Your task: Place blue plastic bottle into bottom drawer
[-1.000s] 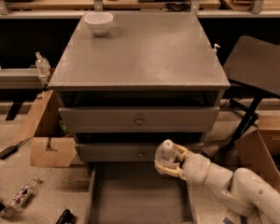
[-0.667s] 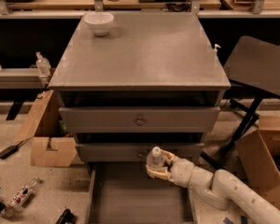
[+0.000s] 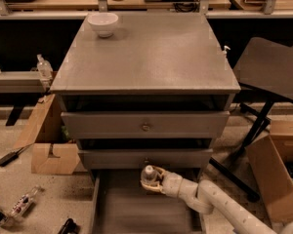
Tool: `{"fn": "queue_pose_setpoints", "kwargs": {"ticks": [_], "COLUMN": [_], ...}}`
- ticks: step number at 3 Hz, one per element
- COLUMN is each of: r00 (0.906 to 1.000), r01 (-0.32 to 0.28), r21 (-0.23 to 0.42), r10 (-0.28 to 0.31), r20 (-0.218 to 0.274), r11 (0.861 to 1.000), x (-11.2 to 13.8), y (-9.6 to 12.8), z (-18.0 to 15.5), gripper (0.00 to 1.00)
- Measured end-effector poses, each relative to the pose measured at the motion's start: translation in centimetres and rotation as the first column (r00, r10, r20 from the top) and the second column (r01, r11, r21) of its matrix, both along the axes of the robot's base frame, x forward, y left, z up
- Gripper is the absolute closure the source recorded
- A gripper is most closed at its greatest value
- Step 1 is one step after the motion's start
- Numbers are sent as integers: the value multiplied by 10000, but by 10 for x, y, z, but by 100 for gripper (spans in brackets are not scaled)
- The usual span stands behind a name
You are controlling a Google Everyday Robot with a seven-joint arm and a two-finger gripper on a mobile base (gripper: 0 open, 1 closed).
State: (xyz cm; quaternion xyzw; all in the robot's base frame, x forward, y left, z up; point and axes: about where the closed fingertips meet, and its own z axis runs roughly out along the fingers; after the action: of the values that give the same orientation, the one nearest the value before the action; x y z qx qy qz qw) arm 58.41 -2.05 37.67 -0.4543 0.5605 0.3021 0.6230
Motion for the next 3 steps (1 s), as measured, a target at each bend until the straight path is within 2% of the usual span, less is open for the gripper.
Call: {"fn": "queue_pose_setpoints", "kwargs": {"ticks": [1, 2, 3], "r00": [9990, 9956, 9893], "r01": [-313, -562, -565], "r21": [22, 48, 382], "r10": [313, 564, 611], "r20": [-310, -749, -1325], "r11": [9995, 9984, 9977], "x": [5, 0, -12], "y": [15, 28, 43], "z": [-47, -83, -116], "gripper": [100, 100, 100]}}
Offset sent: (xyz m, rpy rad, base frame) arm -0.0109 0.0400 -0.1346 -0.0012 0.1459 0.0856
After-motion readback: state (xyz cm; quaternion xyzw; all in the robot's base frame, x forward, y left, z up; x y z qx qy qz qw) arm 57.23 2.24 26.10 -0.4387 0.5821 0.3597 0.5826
